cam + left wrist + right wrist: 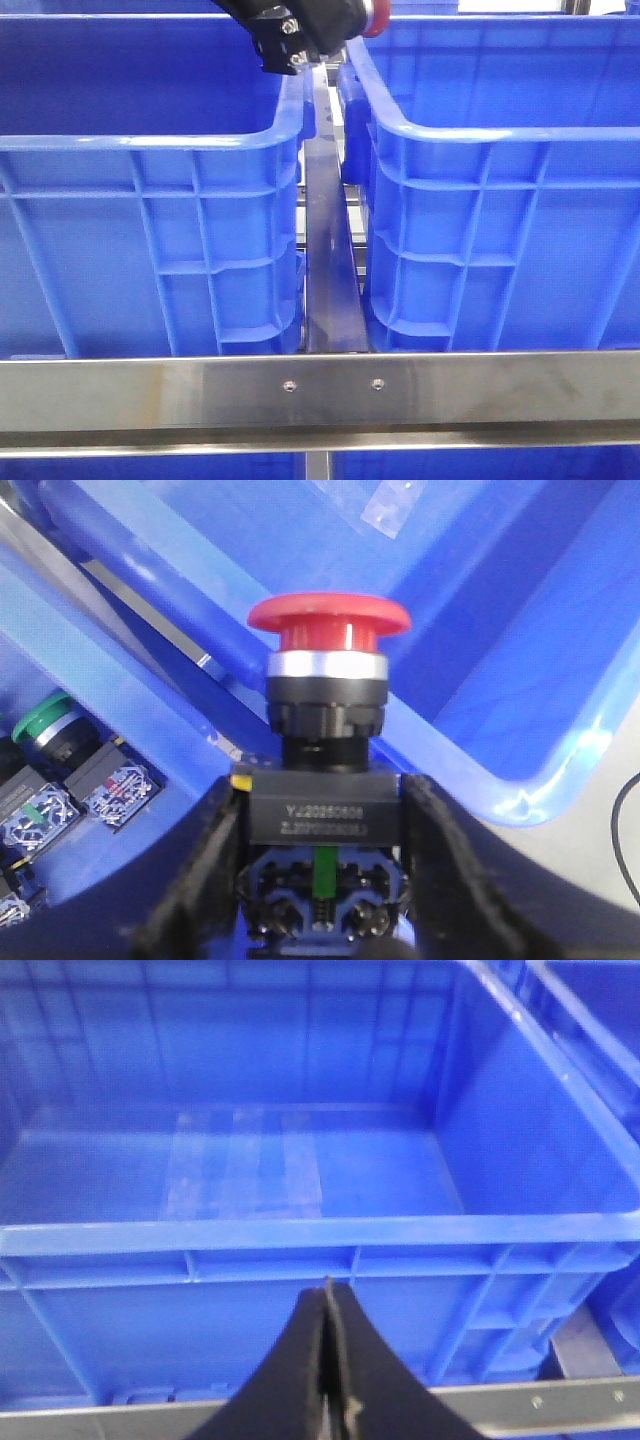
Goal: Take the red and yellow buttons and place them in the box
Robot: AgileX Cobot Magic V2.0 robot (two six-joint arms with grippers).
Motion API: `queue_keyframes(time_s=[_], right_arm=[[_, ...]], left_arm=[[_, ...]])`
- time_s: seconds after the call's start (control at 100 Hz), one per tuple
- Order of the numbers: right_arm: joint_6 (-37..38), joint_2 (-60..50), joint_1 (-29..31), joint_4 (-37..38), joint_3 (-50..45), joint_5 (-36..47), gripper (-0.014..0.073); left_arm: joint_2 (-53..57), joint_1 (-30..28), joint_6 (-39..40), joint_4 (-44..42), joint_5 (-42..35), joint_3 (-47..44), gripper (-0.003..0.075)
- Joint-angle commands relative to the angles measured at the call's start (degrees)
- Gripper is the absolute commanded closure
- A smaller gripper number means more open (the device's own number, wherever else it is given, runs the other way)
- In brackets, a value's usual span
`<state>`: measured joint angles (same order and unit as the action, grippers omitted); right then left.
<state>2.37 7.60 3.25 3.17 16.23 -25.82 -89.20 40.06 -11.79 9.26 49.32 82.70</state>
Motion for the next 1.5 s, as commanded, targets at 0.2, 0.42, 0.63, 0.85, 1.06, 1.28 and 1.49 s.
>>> queue_keyframes(time_s=[0.2,0.42,0.63,0.85,1.06,1.28,1.49], right_arm=[[-0.5,13.7,0.0,-0.8,13.1,-1.8,0.0591],[-0.5,21.1,0.0,-1.1,18.6,-3.8,0.0105],[-0.5,26.3,0.0,-6.3,24.0,-3.4,0.0025],[-0.6,32.8,-0.1,-19.1,31.6,-8.8,0.0025],[-5.1,40.9,-0.1,-36.3,38.0,-16.3,0.0025],[-18.8,50.0,-0.1,-61.2,40.4,-22.4,0.0025],[-29.6,59.0,-0.7,-78.7,40.4,-26.2,0.0025]], left_arm=[[2.7,0.5,0.2,1.5,-2.6,1.8,0.0522],[2.7,0.5,0.2,1.5,-2.6,1.8,0.0521],[2.7,0.5,0.2,1.5,-2.6,1.8,0.0522],[2.7,0.5,0.2,1.5,-2.6,1.8,0.0522],[2.7,0.5,0.2,1.5,-2.7,1.8,0.0522],[2.7,0.5,0.2,1.5,-3.8,1.8,0.0522],[2.7,0.5,0.2,1.5,-3.9,1.8,0.0522]])
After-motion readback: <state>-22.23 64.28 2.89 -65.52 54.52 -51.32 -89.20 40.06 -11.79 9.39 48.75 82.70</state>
